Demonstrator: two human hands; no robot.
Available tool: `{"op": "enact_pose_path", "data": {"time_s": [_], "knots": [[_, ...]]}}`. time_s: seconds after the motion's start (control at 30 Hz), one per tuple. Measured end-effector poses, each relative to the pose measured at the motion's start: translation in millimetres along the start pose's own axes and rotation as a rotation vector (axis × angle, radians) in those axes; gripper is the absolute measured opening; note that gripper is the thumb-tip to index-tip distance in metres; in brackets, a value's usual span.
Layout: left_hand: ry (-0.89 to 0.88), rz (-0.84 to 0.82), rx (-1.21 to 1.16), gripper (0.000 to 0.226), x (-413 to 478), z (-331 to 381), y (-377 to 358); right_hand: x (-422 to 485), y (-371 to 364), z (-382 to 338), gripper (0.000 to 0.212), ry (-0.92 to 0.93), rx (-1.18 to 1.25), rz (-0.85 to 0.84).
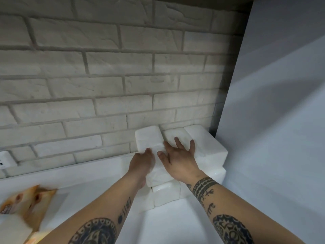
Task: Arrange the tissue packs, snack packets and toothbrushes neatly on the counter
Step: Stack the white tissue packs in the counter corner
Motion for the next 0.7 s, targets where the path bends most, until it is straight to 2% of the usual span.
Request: {"op": "enact_pose_path", "data": {"time_s": [0.2, 0.3, 0.4, 0.53, 0.7], "knots": [[0.018, -0.002, 0.04, 0.047, 12, -6, -10, 4, -9, 18, 0.081, -0.044, 0.011, -0.123], [0.039, -0.04, 0.019, 0.052, 18, -5, -17, 7, -9, 20, 0.083, -0.038, -0.012, -0.12], [0.058, -0.032, -0.109, 0.066, 23, -4, -26, 10, -10, 23, 0.085, -0.014, -0.005, -0.097], [0.068, 0.027, -0.102, 0.052, 16, 2, -31, 9, -8, 31, 0.084, 0.024, -0.015, -0.062], [0.04, 0.059, -0.108, 0.056, 14, 0, -34, 9, -13, 36, 0.085, 0.049, -0.024, -0.066]]}}
Point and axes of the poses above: each hand's wrist, its own x-axis towards the middle knuckle, its own y-axis out of the back of the hand, z = x × y, the point moved 3 cm from there along x, towards the middle knuckle, and after that the axes turned 2 degrees about y, right-handed, at the moved point
